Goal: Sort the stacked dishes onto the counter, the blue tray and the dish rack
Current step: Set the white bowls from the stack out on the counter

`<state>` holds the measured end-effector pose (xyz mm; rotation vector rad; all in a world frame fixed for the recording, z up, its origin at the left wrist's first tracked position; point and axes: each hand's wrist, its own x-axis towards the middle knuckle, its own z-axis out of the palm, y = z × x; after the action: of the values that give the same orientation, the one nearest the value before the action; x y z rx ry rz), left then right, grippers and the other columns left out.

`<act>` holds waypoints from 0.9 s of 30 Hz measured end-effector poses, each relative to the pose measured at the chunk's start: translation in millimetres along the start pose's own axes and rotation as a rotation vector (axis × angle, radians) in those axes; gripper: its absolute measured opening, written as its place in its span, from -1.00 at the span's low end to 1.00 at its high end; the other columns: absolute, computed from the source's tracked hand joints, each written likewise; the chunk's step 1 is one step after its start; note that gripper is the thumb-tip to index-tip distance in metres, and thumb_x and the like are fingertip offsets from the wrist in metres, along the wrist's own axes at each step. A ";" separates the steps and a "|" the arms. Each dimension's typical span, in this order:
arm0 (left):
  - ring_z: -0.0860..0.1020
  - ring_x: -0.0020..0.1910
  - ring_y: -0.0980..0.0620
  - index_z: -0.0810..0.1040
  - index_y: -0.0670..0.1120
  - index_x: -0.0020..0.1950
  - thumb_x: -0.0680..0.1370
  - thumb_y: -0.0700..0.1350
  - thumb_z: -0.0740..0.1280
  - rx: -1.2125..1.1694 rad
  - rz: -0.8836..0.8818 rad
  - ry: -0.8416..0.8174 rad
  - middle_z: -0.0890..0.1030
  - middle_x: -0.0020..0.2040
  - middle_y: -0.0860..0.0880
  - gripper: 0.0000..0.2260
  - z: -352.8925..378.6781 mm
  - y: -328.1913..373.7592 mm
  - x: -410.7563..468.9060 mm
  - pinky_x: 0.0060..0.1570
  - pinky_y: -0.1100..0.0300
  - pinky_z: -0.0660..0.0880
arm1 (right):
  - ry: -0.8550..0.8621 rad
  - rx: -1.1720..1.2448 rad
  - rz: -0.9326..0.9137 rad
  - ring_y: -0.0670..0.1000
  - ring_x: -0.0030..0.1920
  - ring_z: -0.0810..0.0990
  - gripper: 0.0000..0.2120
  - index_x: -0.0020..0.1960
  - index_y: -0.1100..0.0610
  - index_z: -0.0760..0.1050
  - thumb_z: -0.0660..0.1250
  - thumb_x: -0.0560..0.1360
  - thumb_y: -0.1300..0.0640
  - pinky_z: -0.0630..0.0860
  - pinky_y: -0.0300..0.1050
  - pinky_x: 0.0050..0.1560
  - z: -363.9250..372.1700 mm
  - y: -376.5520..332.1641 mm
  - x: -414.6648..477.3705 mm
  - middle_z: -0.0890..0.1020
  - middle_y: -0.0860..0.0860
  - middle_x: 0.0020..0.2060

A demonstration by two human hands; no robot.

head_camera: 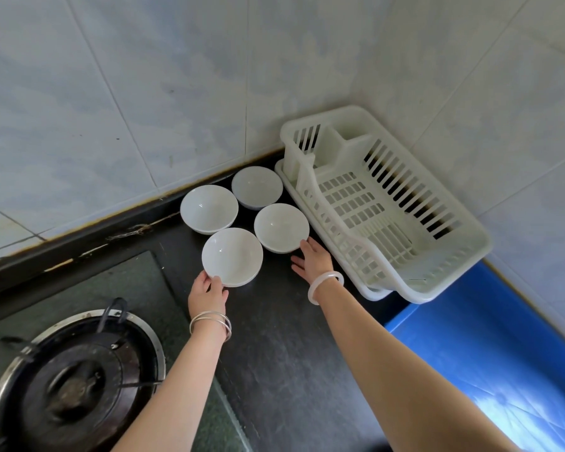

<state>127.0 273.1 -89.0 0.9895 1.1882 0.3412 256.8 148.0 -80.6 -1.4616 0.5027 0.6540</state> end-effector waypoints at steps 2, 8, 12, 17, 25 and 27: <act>0.49 0.16 -0.04 0.37 -0.12 0.38 0.57 -0.24 0.19 0.051 0.066 -0.021 0.46 0.36 -0.13 -0.63 -0.5 -6.8 -4.4 0.17 0.09 0.45 | -0.035 -0.047 0.004 0.14 0.31 0.45 -0.56 0.46 0.04 0.23 0.17 0.59 0.10 0.44 0.03 0.26 -4.5 0.6 -7.9 0.40 0.08 0.39; 0.38 0.38 -0.13 0.28 -0.07 0.45 0.56 -0.17 0.22 0.359 0.101 -0.133 0.38 0.42 -0.11 -0.56 -8.3 -18.6 -25.0 0.35 -0.12 0.35 | -0.099 -0.206 -0.062 0.14 0.31 0.45 -0.61 0.44 0.06 0.26 0.10 0.62 0.09 0.41 0.03 0.30 -30.0 3.3 -44.0 0.42 0.06 0.37; 0.46 0.31 -0.13 0.37 -0.14 0.38 0.56 -0.16 0.22 0.537 0.129 -0.312 0.46 0.35 -0.14 -0.62 -8.6 -30.0 -60.2 0.33 -0.09 0.37 | -0.064 -0.293 -0.134 0.06 0.11 0.58 -0.69 0.32 0.08 0.40 0.11 0.61 0.07 0.50 -0.06 0.14 -67.5 12.9 -83.8 0.56 0.06 0.20; 0.56 0.16 -0.09 0.54 -0.12 0.21 0.54 -0.18 0.25 0.747 0.191 -0.615 0.60 0.17 -0.15 -0.75 5.9 -55.8 -126.0 0.26 -0.03 0.45 | 0.095 -0.448 -0.279 -0.07 -0.12 0.62 -0.74 0.16 0.05 0.51 0.11 0.60 0.06 0.53 -0.19 -0.05 -138.8 36.0 -144.1 0.63 -0.05 -0.08; 0.57 0.14 -0.01 0.54 -0.08 0.22 0.53 -0.13 0.26 1.021 0.193 -0.962 0.61 0.17 -0.05 -0.74 20.2 -119.1 -229.2 0.21 0.12 0.47 | 0.418 -0.609 -0.242 0.09 -0.12 0.63 -0.81 -0.01 0.09 0.57 0.18 0.56 0.13 0.52 -0.05 0.00 -263.5 89.6 -222.3 0.67 0.08 -0.11; 0.55 0.18 0.03 0.51 -0.06 0.26 0.53 -0.10 0.27 1.105 0.238 -1.000 0.59 0.22 -0.02 -0.70 21.1 -131.7 -245.1 0.20 0.17 0.45 | 0.516 -0.753 -0.191 0.17 -0.04 0.61 -0.80 -0.02 0.15 0.58 0.18 0.55 0.14 0.49 -0.05 -0.02 -285.5 107.6 -235.0 0.67 0.11 -0.09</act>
<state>17.7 20.8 -41.6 1.9312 0.2381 -0.6781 34.2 -160.1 -19.0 -2.3876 0.5235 0.3064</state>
